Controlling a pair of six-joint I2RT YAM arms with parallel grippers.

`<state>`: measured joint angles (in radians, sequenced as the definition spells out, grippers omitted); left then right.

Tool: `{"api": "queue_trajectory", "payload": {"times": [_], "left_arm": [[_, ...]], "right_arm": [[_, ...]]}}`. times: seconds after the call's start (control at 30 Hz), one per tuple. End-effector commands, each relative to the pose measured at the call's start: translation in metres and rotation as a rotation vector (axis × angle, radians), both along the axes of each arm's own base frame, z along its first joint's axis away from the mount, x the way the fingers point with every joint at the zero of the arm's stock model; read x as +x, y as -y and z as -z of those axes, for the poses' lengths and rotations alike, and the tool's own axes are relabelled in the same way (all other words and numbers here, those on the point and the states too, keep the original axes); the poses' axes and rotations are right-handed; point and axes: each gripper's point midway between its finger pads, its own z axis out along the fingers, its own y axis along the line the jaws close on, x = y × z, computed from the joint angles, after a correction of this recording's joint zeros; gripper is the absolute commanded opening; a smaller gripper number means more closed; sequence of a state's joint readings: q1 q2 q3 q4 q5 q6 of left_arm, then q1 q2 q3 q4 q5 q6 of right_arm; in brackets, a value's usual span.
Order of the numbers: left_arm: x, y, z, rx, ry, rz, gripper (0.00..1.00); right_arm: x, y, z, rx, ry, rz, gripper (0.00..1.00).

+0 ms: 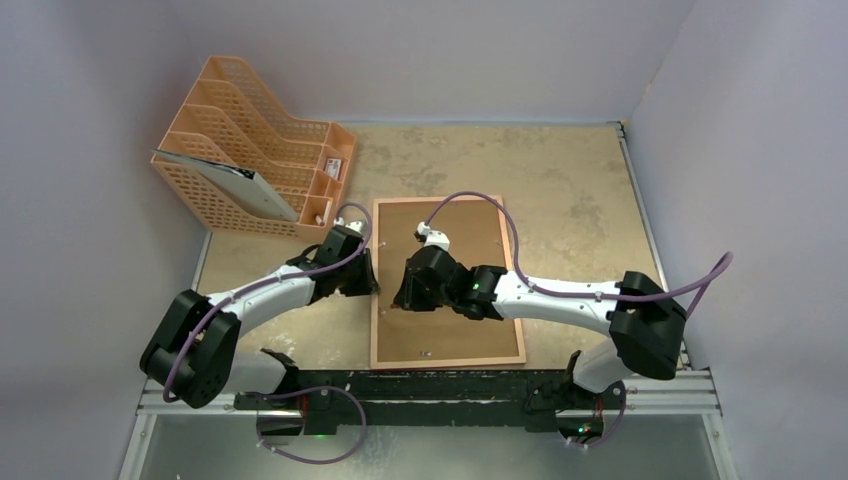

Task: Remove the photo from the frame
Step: Release the photo frame item from the photo frame.

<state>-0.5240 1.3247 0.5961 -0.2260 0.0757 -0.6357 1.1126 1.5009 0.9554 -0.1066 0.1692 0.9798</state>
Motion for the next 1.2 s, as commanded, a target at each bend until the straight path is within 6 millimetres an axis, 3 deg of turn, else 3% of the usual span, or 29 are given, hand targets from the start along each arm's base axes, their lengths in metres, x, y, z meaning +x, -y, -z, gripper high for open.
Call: {"api": "queue_trajectory", "payload": {"times": [0.0,0.33,0.7,1.17], "left_arm": [[-0.007,0.001,-0.003,-0.014,-0.012,0.011,0.00],[-0.007,0.000,-0.004,-0.013,-0.008,0.007,0.00],[-0.006,0.000,-0.002,-0.005,-0.011,0.006,0.00],[-0.006,-0.005,0.002,0.017,-0.012,-0.004,0.00]], "right_arm": [[0.013,-0.009,-0.011,0.042,0.042,0.060,0.00],[0.012,-0.004,-0.002,-0.004,0.028,0.064,0.00],[0.008,-0.005,-0.038,0.064,0.070,0.015,0.00],[0.000,0.002,-0.026,0.034,0.058,-0.018,0.00]]}}
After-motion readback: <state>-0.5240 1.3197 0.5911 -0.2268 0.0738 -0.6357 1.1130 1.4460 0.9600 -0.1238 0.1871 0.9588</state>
